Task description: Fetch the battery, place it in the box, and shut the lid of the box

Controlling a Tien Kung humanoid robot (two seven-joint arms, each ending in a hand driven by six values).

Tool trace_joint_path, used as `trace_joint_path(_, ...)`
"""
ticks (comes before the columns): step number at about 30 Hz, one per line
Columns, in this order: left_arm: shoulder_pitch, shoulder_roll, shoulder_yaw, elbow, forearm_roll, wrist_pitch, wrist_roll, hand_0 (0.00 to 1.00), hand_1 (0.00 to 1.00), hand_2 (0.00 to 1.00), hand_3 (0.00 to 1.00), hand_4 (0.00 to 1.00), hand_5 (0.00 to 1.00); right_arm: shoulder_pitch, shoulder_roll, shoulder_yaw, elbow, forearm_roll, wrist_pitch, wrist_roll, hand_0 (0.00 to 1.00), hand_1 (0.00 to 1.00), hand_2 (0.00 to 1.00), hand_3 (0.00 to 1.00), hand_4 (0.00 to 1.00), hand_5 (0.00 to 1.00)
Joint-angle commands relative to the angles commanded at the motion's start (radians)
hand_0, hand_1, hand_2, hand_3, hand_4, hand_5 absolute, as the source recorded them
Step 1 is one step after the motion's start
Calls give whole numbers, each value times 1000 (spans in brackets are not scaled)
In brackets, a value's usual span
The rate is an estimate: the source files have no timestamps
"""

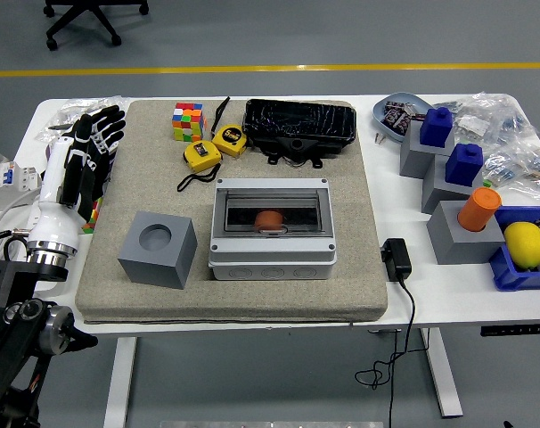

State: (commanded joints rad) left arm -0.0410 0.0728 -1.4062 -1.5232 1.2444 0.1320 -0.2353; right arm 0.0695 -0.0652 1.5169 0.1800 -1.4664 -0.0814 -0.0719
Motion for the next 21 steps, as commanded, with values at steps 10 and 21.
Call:
trace_joint_path(10,3,-3,7,0,14,-21,30,793,790,766,734,998,998,-12,5,46,0,-32,65,-21,998,918,876,860,998,887)
trace_joint_path(21,4,-6,11,16,13,-88,54,998,998,928,716,998,998,-9,6,-1,0,44,49,-3,965,856,831,817,998,998)
